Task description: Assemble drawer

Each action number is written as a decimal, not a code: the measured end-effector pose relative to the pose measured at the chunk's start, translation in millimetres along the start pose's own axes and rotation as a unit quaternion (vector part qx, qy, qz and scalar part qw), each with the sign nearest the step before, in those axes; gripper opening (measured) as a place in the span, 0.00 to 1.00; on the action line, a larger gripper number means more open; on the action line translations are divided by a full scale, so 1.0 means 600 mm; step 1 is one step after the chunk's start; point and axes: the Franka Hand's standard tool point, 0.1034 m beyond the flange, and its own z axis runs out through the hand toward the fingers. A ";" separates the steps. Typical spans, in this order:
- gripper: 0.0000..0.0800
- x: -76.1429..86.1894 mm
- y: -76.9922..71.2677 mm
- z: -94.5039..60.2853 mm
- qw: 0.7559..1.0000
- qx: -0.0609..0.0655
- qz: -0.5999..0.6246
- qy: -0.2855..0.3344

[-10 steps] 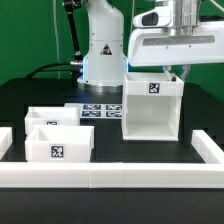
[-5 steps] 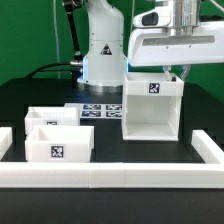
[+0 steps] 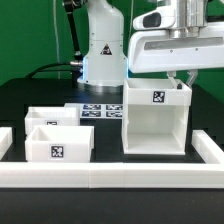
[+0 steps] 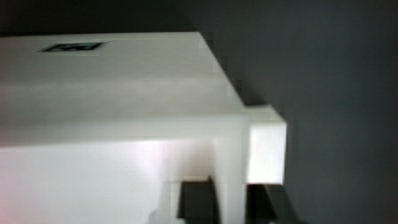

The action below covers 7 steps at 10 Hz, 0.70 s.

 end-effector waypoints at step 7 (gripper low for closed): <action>0.05 0.123 0.025 0.006 0.999 0.005 0.004 0.048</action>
Offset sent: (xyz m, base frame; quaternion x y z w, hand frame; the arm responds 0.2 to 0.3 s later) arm 0.0412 -0.0168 -0.0107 0.0073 0.0117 0.0024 0.9999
